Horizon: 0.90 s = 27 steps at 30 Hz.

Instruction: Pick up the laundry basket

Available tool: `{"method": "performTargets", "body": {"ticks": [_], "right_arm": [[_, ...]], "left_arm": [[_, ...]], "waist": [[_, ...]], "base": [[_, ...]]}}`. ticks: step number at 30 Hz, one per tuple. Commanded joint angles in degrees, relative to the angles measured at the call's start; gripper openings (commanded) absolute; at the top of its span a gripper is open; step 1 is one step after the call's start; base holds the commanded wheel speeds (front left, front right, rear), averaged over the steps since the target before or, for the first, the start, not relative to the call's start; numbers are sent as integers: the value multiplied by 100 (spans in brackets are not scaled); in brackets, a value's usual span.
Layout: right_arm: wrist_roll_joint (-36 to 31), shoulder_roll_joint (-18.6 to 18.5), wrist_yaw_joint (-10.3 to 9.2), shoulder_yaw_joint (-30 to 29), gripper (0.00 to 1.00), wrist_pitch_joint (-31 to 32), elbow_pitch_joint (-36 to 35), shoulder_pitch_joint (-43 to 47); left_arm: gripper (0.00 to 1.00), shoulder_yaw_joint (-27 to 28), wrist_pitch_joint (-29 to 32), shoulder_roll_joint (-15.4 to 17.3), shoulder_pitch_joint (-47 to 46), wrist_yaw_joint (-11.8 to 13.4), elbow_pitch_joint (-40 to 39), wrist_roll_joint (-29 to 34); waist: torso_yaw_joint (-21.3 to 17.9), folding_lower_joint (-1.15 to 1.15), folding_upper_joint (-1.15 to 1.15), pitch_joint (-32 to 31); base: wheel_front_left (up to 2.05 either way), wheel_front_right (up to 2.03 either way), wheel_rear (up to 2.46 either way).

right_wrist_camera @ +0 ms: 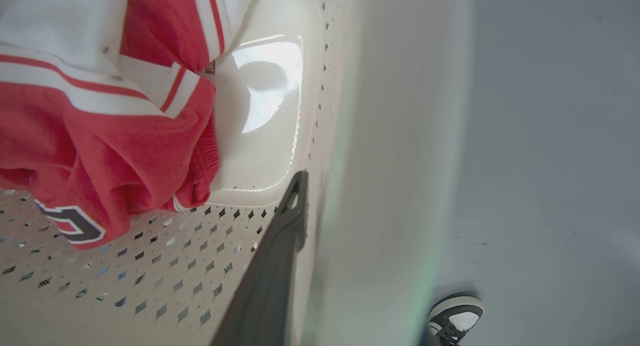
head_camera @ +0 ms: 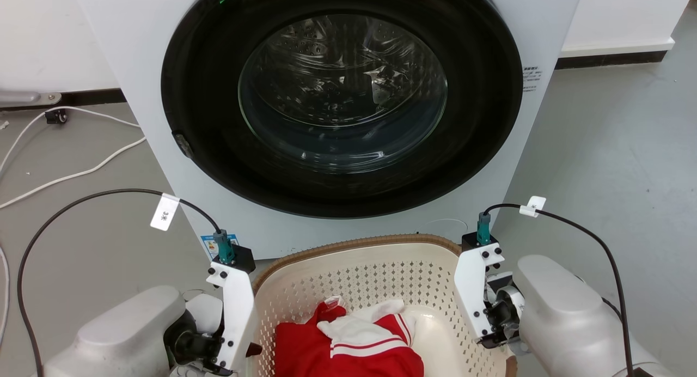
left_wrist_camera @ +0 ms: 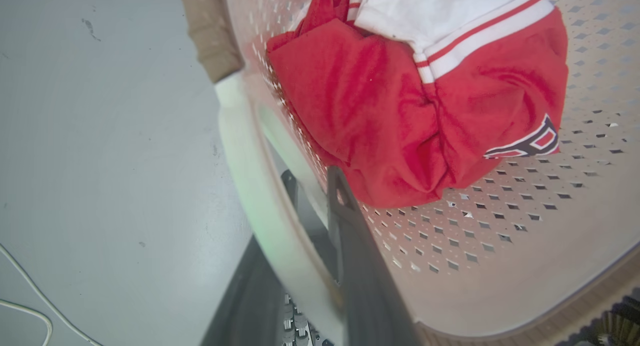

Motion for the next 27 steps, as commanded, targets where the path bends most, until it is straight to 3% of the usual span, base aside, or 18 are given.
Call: {"method": "performTargets", "body": {"ticks": [1,27], "right_arm": [[12,127,92,79,0,-36,-40,-82],[161,127,93,241,0,-83,20,-104]], "left_arm": [[0,10,-2,-143,-82,-151,-105,-6],[0,11,-40,-188,-89,-151,-78,45]], "waist": [[-1,0,0,-1],[-14,0,0,-20]], "base": [[0,0,0],[0,0,0]]}}
